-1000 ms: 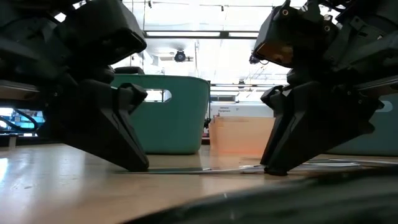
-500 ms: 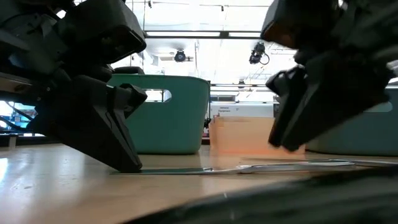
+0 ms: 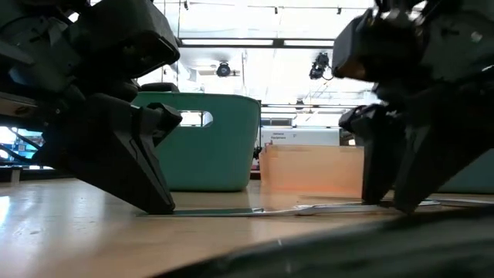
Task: Pick & Place Kitchen Items
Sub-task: Put the bottom silver table knife into the orange bin
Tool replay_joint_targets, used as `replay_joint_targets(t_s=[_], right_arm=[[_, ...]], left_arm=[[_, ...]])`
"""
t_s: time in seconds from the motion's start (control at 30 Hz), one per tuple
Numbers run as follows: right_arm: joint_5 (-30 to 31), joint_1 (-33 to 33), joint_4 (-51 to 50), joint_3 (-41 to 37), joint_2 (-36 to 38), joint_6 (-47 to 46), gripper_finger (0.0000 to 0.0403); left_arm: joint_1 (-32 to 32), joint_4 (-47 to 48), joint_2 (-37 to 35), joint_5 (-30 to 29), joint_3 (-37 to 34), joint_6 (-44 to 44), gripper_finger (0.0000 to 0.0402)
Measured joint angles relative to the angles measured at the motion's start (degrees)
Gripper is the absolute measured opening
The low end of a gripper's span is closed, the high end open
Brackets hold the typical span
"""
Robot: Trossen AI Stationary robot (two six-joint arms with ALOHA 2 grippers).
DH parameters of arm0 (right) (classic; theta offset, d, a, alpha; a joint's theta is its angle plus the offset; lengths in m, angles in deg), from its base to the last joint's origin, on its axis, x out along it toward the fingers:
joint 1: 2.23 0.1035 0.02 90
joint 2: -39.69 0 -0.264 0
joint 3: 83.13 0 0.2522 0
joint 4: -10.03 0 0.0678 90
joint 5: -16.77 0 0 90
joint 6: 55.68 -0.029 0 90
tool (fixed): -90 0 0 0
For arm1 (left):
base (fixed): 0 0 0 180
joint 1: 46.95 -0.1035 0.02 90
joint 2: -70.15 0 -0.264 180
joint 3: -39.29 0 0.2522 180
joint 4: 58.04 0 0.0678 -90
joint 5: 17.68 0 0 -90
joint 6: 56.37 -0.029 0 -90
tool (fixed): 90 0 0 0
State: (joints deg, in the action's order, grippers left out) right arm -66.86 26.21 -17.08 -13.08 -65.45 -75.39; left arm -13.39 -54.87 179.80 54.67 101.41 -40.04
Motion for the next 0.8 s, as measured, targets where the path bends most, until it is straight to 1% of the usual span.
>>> replay_joint_targets(t_s=[0.17, 0.33, 0.53, 0.63, 0.77, 0.8], right_arm=[[-0.69, -1.08, -3.36, 0.21, -0.12, 0.24, 0.017], [-0.83, -1.26, -3.07, 0.57, -2.92, 0.75, 0.0162], [0.9, -1.1, -2.66, 0.68, -4.19, 0.54, 0.0155], [1.26, -1.09, -2.69, 0.64, -4.22, 0.56, 0.0127], [1.35, -1.11, -3.1, 0.63, -4.22, 0.86, 0.0067], [1.27, -1.11, -3.23, 0.63, -4.22, 0.57, 0.0067]], left_arm=[[0.02, 0.0, 0.0, -0.2, -0.03, 0.0, 0.0001], [0.02, 0.0, 0.0, -0.52, -0.07, 0.0, 0.0001], [0.02, 0.0, 0.0, -0.61, -0.09, 0.0, 0.0001], [0.02, 0.02, 0.0, -0.68, -0.09, 0.0, 0.0001], [-0.02, 0.22, 0.0, -1.11, -0.17, 0.0, 0.0001], [-0.02, 0.3, 0.0, -1.15, -0.17, 0.0, 0.0001]])
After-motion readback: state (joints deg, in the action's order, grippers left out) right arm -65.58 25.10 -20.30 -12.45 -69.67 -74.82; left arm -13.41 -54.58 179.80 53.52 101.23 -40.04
